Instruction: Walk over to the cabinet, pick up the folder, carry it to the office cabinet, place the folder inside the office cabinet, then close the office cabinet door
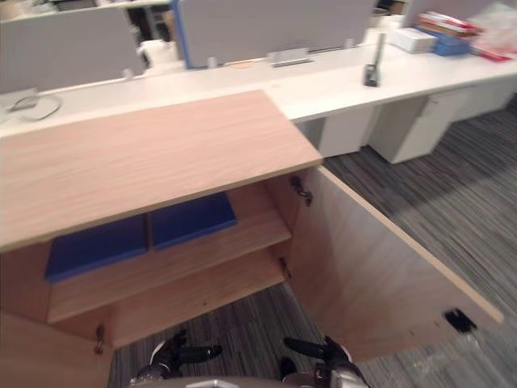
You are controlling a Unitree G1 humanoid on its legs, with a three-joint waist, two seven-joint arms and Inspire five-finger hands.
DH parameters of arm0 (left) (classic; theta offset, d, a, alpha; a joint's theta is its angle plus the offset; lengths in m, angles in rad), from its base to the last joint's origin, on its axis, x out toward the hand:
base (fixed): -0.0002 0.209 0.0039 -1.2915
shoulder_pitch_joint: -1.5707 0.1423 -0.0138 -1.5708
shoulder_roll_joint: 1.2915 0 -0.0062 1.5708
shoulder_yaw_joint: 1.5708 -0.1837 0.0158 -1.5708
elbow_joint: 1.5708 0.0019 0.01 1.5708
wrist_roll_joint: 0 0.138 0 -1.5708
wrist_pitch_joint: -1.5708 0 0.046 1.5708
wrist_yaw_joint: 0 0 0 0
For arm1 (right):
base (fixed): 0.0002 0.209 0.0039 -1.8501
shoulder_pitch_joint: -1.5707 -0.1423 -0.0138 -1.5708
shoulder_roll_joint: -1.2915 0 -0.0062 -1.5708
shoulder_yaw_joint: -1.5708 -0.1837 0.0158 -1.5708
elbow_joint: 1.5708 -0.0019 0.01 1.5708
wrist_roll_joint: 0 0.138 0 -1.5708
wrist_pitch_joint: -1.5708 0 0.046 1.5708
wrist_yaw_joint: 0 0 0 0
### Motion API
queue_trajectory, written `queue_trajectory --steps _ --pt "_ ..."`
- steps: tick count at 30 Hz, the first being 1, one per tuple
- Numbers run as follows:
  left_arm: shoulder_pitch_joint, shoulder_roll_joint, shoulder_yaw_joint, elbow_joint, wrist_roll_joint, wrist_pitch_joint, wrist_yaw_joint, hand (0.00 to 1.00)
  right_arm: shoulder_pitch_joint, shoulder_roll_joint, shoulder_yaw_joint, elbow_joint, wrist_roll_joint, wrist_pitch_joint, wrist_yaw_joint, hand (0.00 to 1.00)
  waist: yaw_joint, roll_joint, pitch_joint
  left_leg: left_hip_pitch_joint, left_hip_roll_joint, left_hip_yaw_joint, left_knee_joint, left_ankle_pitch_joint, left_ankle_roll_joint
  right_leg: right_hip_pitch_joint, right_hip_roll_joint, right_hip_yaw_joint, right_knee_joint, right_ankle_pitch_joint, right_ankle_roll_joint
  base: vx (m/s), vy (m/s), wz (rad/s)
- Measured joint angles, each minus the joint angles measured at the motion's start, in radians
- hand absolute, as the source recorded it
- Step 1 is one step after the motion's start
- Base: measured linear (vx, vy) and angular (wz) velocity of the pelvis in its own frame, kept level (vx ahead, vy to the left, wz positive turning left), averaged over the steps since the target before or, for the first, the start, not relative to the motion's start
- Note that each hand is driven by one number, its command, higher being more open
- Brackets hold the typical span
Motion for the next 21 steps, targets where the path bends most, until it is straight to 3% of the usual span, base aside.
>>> queue_trajectory --steps 1,3,5,7,10,12,15,19,21 --pt "0.000 0.001 -0.003 0.002 0.001 0.000 -0.001 1.00 0.012 0.000 -0.018 -0.003 0.035 -0.002 0.001 1.00 -0.003 0.000 0.000 0.003 -0.005 0.024 -0.005 -0.001 0.002 -0.007 0.002 0.022 0.000 0.004 0.004 -0.05 0.094 -1.17" --pt "-0.001 0.002 -0.007 0.007 0.001 -0.001 -0.004 1.00 0.024 -0.001 -0.064 -0.004 0.094 -0.003 0.000 1.00 -0.010 0.001 0.009 0.019 -0.008 0.103 -0.003 -0.001 0.016 -0.044 -0.006 0.006 0.016 0.001 -0.024 -0.03 0.075 -1.12" --pt "0.001 0.003 0.013 0.021 0.003 -0.001 -0.007 1.00 0.039 0.002 -0.132 -0.010 0.143 -0.006 -0.001 1.00 -0.018 0.009 0.027 0.059 0.002 0.208 -0.009 -0.003 0.018 -0.116 -0.087 -0.310 0.205 -0.051 -0.119 -0.02 0.085 -1.17" --pt "0.011 0.008 0.056 0.022 0.017 -0.001 -0.008 1.00 0.091 0.018 -0.133 -0.023 0.152 -0.018 -0.003 1.00 -0.026 -0.006 0.026 0.106 0.007 0.252 -0.011 -0.017 -0.004 -0.117 -0.125 -0.497 0.319 -0.136 -0.113 0.07 -0.021 -0.76" --pt "0.011 -0.009 0.082 0.027 0.017 0.001 -0.010 1.00 0.115 0.011 -0.136 -0.022 0.173 -0.018 -0.011 1.00 -0.041 0.012 0.025 0.107 0.030 0.265 -0.023 -0.023 -0.006 -0.119 -0.066 -0.481 0.274 -0.126 -0.114 0.07 -0.075 -0.44" --pt "0.012 -0.021 0.092 0.033 0.014 0.002 -0.018 1.00 0.109 0.000 -0.130 -0.022 0.169 -0.018 -0.019 1.00 -0.039 0.023 0.017 0.083 0.043 0.250 -0.034 -0.035 0.016 -0.118 -0.012 -0.447 0.174 -0.078 -0.118 0.03 -0.036 -0.65" --pt "-0.002 -0.018 0.094 0.034 0.010 0.005 -0.018 1.00 0.083 -0.004 -0.108 -0.041 0.169 -0.017 -0.036 1.00 -0.036 0.014 0.020 0.067 0.051 0.264 -0.045 -0.034 0.027 -0.116 0.045 -0.406 0.077 -0.012 -0.134 0.01 -0.013 -0.68" --pt "-0.017 -0.022 0.093 0.031 0.007 0.009 -0.017 1.00 0.081 -0.005 -0.092 -0.149 0.168 -0.012 -0.055 1.00 -0.037 0.016 0.017 0.070 0.052 0.251 -0.031 -0.011 0.031 -0.094 0.056 -0.384 0.026 0.015 -0.141 0.03 0.000 -0.23" --pt "-0.019 -0.021 0.090 0.017 0.008 0.008 -0.016 1.00 0.073 -0.013 -0.062 -0.270 0.158 -0.012 -0.067 1.00 -0.040 0.021 0.010 0.069 0.048 0.235 -0.021 0.008 0.016 -0.058 0.052 -0.381 -0.043 0.046 -0.139 0.00 0.000 0.00"
